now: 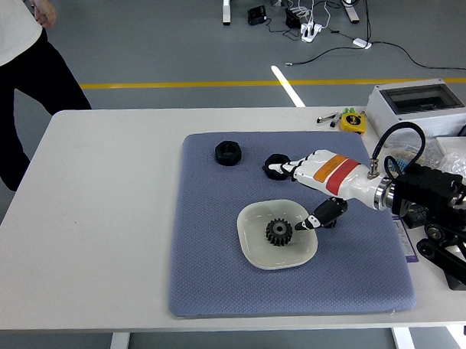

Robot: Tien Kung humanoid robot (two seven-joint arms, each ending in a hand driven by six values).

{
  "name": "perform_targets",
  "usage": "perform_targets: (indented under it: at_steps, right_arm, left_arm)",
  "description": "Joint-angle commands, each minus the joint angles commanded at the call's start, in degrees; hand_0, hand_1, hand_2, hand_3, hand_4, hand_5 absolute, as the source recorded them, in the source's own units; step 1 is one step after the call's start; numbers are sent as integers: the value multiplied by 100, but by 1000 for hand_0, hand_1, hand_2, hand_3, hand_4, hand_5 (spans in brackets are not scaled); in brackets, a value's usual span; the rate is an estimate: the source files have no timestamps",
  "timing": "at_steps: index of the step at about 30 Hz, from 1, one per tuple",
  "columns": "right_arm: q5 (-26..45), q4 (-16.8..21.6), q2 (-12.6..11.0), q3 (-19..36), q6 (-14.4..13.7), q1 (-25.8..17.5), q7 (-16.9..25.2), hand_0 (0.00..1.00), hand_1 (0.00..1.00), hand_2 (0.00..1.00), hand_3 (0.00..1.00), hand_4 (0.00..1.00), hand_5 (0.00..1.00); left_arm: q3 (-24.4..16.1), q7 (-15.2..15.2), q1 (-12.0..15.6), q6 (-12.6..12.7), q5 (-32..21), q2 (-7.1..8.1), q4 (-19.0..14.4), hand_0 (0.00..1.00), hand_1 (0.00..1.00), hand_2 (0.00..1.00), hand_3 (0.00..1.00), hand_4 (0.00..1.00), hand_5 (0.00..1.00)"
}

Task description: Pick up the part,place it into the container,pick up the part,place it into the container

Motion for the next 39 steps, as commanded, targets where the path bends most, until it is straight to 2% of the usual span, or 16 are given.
perform_targets:
  at_steps: [3,4,9,10,11,19,27,28,33,34,39]
  right_arm:
    - [155,-317,-19,125,-40,-12,21,543,625,766,866,998,321]
    - [198,-434,-8,124,-68,-7,28,537,620,731,794,998,304]
    - [343,-1172,130,-15,-167,19,88,537,620,731,794,998,304]
    - [366,-1290,158,-63,-172,17,103,539,620,716,747,995,277]
    - [375,-1386,180,-113,-173,17,119,539,620,716,747,995,277]
    - [248,-1501,182,-266,-102,-27,151,534,619,712,731,988,277]
    - [356,-1601,261,-453,-212,-21,170,533,616,705,717,970,268]
    - [376,-1630,269,-461,-235,-25,170,509,601,689,655,910,244]
    - [448,-1778,290,-480,-335,-41,180,509,601,689,655,910,244]
    - [457,-1787,290,-483,-343,-46,184,490,569,635,587,842,204]
    - [504,-1794,302,-517,-369,-81,210,490,569,635,587,842,204]
  left_arm:
    - [12,-2,0,-5,-19,0,-1,717,611,724,622,727,684]
    - [14,-1,1,-6,-20,-1,-2,717,610,722,621,725,684]
    - [-4,21,-2,-10,11,-15,-5,717,610,722,621,725,684]
    - [-2,21,-2,-9,-1,-18,-6,717,613,725,622,721,680]
    - [-3,21,-1,-10,-6,-22,-7,717,613,725,622,721,680]
    - [16,18,6,-13,-53,-36,-10,716,615,725,622,721,682]
    - [-9,44,2,-30,21,-40,-14,715,617,727,622,721,682]
    - [-3,41,0,-28,11,-40,-15,716,617,726,622,720,682]
    - [22,28,-12,-22,-35,-41,-18,716,617,726,622,720,682]
    - [26,26,-13,-21,-41,-41,-19,716,619,726,622,720,682]
    - [26,29,-14,-25,-34,-40,-22,716,619,726,622,720,682]
